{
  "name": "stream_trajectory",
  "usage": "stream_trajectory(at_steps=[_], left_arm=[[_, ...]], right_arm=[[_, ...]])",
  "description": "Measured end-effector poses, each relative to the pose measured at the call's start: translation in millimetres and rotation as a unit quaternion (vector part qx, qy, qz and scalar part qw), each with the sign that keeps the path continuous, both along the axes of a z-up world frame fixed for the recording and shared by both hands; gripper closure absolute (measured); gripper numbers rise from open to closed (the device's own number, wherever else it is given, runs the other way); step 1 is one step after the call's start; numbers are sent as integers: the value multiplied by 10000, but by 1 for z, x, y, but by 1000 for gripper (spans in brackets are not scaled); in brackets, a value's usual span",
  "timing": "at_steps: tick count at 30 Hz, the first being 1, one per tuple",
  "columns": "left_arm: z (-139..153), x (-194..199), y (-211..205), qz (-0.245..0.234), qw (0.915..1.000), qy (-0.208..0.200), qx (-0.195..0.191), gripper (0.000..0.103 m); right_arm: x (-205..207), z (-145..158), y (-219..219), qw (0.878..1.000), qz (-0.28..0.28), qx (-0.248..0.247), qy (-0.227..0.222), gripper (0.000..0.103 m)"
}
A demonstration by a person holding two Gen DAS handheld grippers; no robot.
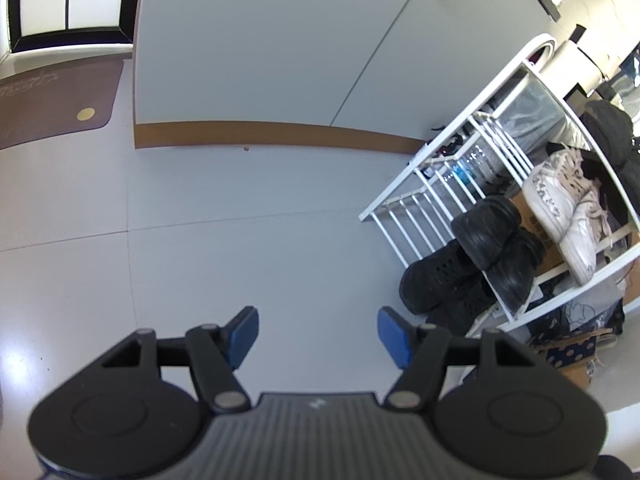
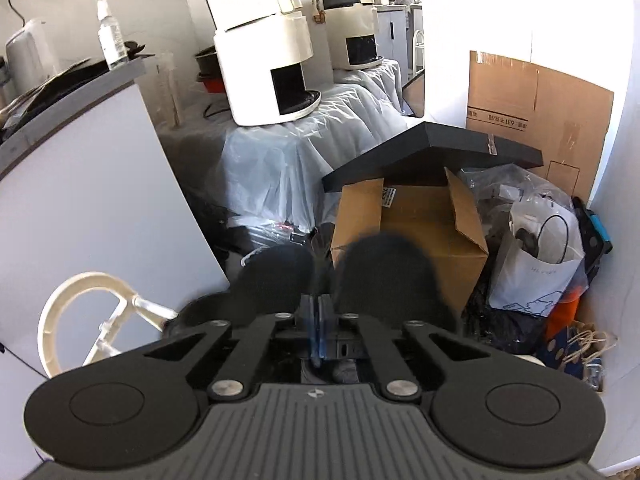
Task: Organize scattered shoes
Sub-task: 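Place the black clogs with the right tool onto the rack's highest shelf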
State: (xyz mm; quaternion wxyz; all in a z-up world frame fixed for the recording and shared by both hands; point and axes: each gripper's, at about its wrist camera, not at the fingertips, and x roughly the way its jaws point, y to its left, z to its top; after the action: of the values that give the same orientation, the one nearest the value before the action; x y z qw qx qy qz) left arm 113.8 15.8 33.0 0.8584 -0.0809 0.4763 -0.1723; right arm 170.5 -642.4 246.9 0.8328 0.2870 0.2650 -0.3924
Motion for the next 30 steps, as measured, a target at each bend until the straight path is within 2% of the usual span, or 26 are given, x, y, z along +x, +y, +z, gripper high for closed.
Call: stream_trajectory(at_steps=[2,4,5,11,13,21,24,25,30], left_arm=[[0,1,0,8,10000,-5,11,34],[1,1,-2,-6,10000,-7,15,34],[1,1,-2,-6,10000,-3,13,34],[6,-5,-4,-99,9999,-82,-44,34],[8,-7,-5,-125,9999,-99,-54,34],[19,-24,-6,-268,9992,-267,-145,34],[21,-29,-8,-321,9989,-309,-133,34],[21,-30,-9,-326,9989,-318,-129,34],[26,-37,-9,-201,9991,-335,-184,34]], right_arm=[[2,1,0,9997,232,-33,86,84],[-3,6,1,9997,260,-16,-30,59],[-5,8,2,9997,254,1,-38,54],[-24,19,16,9994,329,92,-41,51],[-33,24,23,9993,354,126,-69,44],[-71,48,58,9982,560,107,-193,36],[-86,55,74,9976,650,64,-240,30],[-90,52,68,9975,651,65,-249,29],[-115,50,92,9953,883,47,-399,20]])
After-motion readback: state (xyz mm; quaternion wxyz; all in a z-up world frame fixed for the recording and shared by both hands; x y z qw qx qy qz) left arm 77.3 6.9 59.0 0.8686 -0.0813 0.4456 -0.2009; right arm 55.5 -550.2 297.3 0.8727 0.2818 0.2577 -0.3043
